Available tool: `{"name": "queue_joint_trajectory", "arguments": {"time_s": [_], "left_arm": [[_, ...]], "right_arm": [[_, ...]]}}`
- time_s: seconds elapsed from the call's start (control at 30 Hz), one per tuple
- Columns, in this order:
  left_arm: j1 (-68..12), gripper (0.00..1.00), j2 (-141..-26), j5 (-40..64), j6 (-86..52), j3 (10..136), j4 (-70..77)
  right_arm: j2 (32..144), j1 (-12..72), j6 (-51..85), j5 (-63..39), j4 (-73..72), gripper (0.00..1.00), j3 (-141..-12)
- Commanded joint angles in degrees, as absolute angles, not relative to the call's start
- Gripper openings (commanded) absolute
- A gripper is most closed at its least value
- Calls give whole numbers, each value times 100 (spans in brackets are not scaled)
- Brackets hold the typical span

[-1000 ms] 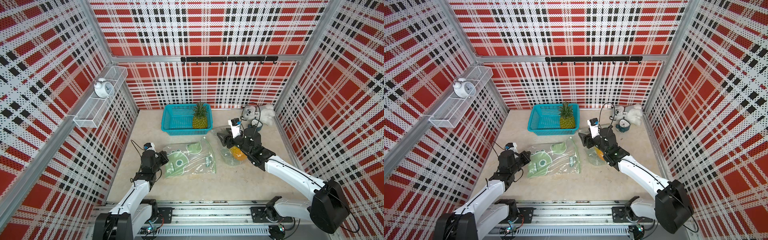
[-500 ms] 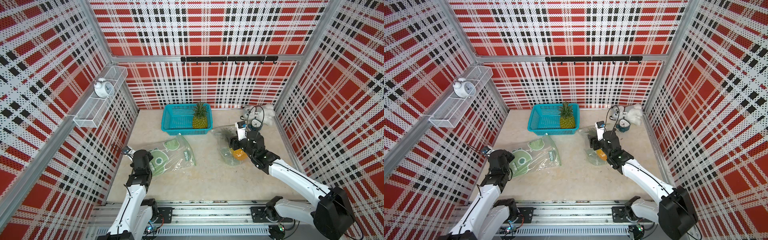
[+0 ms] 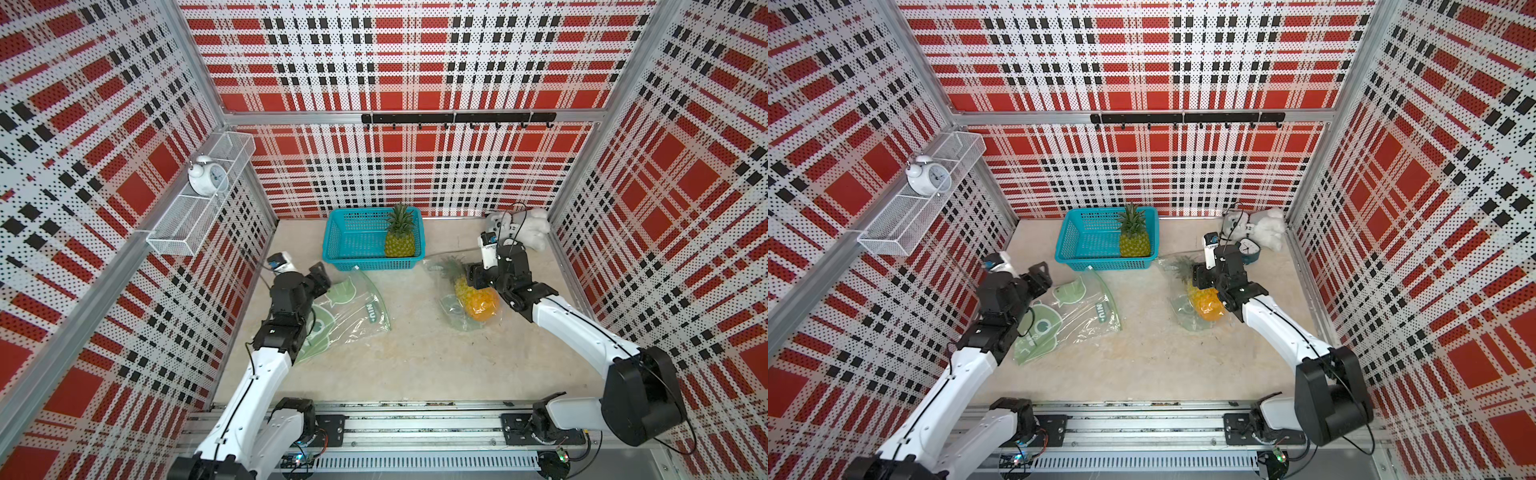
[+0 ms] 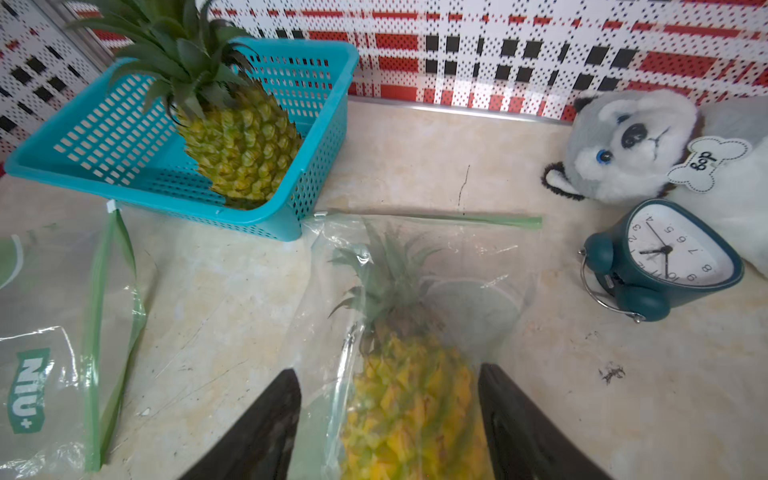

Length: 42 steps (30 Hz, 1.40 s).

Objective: Open the zip-top bag and take out the pineapple
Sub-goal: Place the zipper food storage bag at the center of the board, then move the zipper food storage bag to the center of the board.

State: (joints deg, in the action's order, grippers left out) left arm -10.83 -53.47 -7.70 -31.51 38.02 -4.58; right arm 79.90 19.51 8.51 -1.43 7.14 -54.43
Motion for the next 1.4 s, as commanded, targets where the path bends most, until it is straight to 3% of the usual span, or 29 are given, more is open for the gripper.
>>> {"name": "queue_joint_trajectory", "arguments": {"time_s": [0.0, 0.27, 0.47, 0.7, 1.13, 1.37], "left_arm": [[-1950, 74, -5568, -503, -3341, 3897, -319], [-3365, 76, -6710, -203, -3872, 3954, 935], [-3793, 76, -7639, 44, -4019, 4222, 1537], [-3937, 76, -8506, 167, -4377, 4407, 2036], [-4034, 76, -10175, 640, -5009, 4865, 3230], [-3989, 76, -10995, 278, -5245, 5249, 3302]], "right_arm": [[8330, 1870, 592, -340, 1324, 73, -5794], [8866, 1780, 502, -533, 1935, 73, -6063], [9026, 1780, 523, -352, 2346, 72, -6046], [8845, 1779, 674, -478, 2764, 63, -5696], [7579, 2193, 1456, -347, 2937, 61, -4388], [7162, 2554, 1904, -230, 2952, 60, -4035]]}}
